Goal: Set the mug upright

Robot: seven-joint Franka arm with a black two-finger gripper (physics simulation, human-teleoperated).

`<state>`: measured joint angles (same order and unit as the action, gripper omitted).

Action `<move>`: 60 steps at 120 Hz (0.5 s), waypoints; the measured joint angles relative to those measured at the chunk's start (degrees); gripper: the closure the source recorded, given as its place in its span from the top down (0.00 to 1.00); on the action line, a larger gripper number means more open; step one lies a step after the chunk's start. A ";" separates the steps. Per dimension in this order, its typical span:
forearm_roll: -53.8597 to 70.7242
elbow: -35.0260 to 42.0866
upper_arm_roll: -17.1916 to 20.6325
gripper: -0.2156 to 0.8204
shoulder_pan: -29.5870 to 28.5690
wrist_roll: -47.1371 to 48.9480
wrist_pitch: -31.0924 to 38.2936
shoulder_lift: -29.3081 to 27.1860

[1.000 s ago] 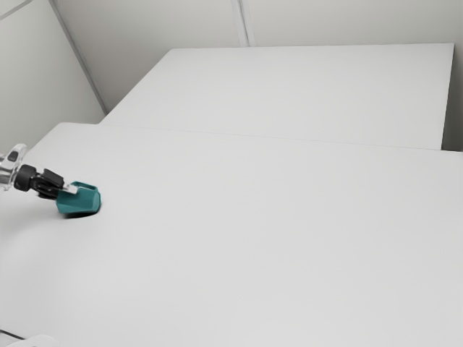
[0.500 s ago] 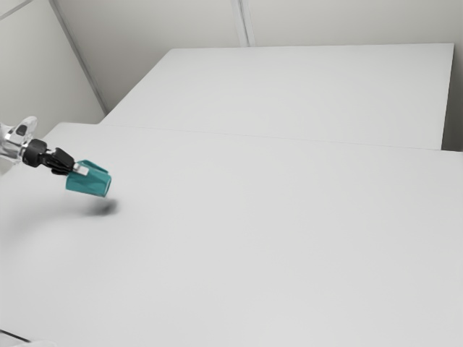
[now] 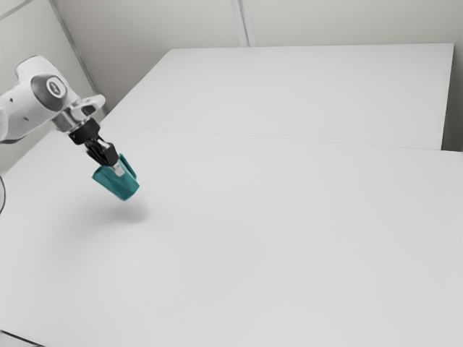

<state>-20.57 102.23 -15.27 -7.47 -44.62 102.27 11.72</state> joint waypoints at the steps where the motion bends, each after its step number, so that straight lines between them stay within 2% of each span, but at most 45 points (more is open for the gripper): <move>1: 0.49 0.38 0.00 0.03 0.26 0.30 0.51 -0.25; 31: 11.20 7.56 0.79 0.03 5.73 10.33 13.57 -2.57; 60: 14.56 7.56 1.12 0.03 6.60 18.38 19.32 0.59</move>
<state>-6.00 109.79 -14.15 -0.87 -26.23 121.59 12.31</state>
